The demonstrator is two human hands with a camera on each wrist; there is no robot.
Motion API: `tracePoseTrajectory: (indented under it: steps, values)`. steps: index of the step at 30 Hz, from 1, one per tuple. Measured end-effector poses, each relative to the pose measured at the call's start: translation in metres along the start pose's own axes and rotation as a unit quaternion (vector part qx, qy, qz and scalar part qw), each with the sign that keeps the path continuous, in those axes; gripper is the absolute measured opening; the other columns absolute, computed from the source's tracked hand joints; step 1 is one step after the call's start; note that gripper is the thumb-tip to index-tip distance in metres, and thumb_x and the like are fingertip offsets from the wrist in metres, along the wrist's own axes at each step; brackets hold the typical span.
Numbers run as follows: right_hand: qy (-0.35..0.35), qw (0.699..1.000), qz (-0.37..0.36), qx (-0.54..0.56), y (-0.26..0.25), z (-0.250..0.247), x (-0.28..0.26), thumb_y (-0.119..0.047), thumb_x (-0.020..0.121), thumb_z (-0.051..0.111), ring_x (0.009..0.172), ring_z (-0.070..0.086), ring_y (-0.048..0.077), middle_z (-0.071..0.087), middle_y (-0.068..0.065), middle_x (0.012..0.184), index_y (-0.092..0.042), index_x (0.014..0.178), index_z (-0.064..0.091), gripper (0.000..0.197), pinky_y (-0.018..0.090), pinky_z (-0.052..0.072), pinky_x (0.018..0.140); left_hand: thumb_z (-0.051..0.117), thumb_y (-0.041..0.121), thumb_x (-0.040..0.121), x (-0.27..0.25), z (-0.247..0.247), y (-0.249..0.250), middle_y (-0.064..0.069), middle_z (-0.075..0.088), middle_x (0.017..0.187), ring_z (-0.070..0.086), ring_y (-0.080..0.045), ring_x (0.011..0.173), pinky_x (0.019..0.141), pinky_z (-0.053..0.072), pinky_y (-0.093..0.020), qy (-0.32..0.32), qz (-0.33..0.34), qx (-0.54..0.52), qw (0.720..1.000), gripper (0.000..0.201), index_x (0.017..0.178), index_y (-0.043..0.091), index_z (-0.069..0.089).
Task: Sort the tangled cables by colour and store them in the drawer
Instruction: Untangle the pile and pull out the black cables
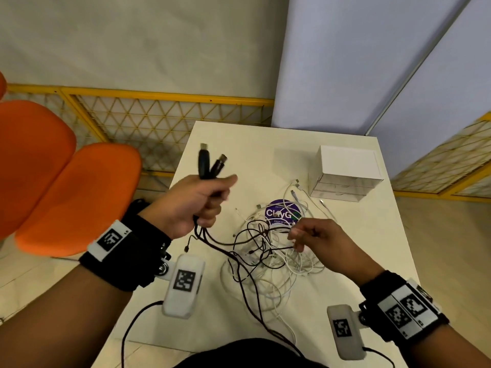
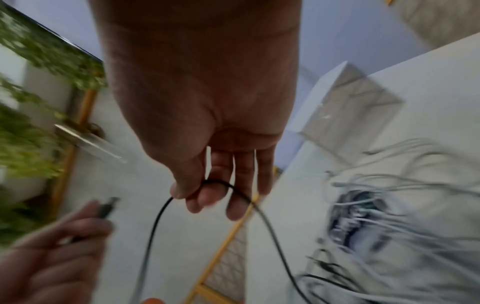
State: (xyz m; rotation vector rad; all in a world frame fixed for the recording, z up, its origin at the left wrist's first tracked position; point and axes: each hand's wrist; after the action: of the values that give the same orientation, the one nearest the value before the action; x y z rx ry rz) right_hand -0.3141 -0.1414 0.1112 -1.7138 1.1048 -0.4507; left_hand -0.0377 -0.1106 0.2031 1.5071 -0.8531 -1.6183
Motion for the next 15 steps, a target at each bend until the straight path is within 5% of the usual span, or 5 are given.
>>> tracePoseTrajectory:
  steps: [4,7,11,15]
  values:
    - [0.004,0.997,-0.073,0.004,-0.052,0.002,0.009,-0.030,0.093,0.065,0.062,0.056,0.015,0.066,0.001,0.069,-0.021,0.084,0.075,0.016,0.035,0.048,0.063,0.074,0.047,0.073,-0.006,0.024,-0.005,0.000,0.017,0.061,0.014,-0.013,0.049,0.044,0.012,-0.026,-0.064,-0.009,0.104,0.992,0.060,0.107,-0.002,0.067]
    - [0.002,0.993,-0.106,-0.044,-0.079,-0.001,0.014,-0.046,0.091,0.062,0.069,0.063,0.025,0.069,0.002,0.074,-0.028,0.085,0.073,0.023,0.042,0.052,0.067,0.071,0.042,0.087,-0.008,0.035,-0.003,-0.002,0.019,0.059,0.016,-0.015,0.049,0.046,0.014,-0.026,-0.083,0.009,0.161,0.983,0.038,0.086,0.004,0.069]
    - [0.009,0.993,-0.109,-0.054,-0.093,-0.013,0.018,-0.041,0.091,0.063,0.056,0.049,0.013,0.063,0.006,0.064,-0.022,0.082,0.072,0.024,0.028,0.042,0.055,0.061,0.035,0.098,-0.012,0.034,0.011,-0.003,0.022,0.055,0.017,-0.016,0.048,0.046,0.016,-0.026,-0.073,0.057,0.172,0.981,0.038,0.069,0.011,0.058]
    - [-0.005,0.995,-0.099,-0.019,-0.078,-0.025,0.020,-0.034,0.094,0.059,0.058,0.051,0.014,0.061,-0.009,0.062,-0.023,0.081,0.072,0.021,0.026,0.044,0.057,0.066,0.032,0.093,-0.022,0.020,0.027,-0.014,0.015,0.066,0.012,-0.017,0.050,0.048,0.011,-0.030,-0.067,0.120,0.085,0.987,0.037,0.062,0.016,0.053]
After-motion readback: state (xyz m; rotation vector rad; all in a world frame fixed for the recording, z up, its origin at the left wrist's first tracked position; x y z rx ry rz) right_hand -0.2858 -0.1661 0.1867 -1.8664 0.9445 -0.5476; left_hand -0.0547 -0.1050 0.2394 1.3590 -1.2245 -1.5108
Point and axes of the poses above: each hand's wrist, its own x-axis towards the middle knuckle, its own z-axis out of the palm, y = z × x
